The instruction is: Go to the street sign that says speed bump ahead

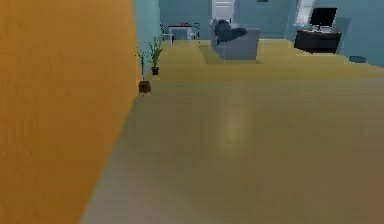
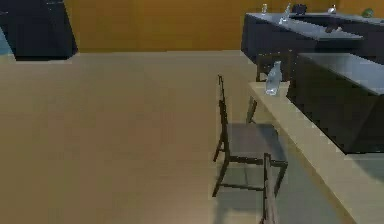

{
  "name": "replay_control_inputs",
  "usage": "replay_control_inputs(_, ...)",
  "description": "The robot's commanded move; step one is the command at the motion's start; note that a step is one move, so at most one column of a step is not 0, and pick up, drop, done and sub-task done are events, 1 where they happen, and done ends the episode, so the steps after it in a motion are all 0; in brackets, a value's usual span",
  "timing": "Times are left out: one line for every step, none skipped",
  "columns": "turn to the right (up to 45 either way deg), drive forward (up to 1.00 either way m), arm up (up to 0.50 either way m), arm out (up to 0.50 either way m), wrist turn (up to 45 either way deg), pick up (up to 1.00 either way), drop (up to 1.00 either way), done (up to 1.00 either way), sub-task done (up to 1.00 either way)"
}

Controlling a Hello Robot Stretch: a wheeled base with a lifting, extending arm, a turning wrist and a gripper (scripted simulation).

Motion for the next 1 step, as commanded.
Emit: replay_control_inputs(-30.0, 0.0, 0.0, 0.0, 0.0, 0.0, 0.0, 0.0, 0.0)
